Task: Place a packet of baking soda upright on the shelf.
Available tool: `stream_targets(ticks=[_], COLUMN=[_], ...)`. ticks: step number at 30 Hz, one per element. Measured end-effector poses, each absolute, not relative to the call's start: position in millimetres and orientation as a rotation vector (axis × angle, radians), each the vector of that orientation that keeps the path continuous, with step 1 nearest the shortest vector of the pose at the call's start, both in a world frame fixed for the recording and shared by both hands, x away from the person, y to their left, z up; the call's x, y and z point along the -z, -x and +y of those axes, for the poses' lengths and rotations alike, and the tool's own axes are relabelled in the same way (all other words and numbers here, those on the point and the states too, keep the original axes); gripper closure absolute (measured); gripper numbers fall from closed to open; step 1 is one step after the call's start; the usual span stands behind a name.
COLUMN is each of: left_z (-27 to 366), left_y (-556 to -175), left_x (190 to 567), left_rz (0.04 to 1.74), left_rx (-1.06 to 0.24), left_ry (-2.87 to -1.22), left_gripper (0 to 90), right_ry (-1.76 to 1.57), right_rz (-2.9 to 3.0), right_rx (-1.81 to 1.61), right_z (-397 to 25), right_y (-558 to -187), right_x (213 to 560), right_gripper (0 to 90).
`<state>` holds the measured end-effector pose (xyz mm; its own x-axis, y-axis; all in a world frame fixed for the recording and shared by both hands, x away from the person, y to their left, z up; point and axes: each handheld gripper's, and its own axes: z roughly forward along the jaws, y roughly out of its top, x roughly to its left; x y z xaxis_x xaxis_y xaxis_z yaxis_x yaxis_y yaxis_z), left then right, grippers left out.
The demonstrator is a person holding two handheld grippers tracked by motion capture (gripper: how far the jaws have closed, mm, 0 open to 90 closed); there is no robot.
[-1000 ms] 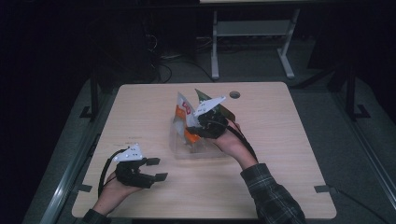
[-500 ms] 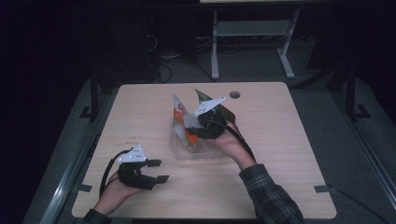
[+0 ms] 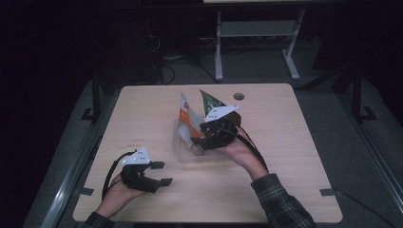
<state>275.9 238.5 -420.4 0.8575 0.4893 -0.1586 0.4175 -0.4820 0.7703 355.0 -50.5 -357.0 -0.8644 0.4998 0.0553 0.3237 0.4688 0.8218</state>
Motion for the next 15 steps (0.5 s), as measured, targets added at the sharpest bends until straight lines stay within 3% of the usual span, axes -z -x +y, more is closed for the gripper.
stream_targets(ticks=[15], left_z=[236], left_y=[-273], left_x=[421], left_rz=[0.654], left_rx=[-0.109], left_ry=[-2.139], left_gripper=[26.3], right_ry=[-0.656], right_rz=[2.489], right_rx=[-1.366], right_z=[-67], right_y=[-333], right_x=[362], right_gripper=[34.2])
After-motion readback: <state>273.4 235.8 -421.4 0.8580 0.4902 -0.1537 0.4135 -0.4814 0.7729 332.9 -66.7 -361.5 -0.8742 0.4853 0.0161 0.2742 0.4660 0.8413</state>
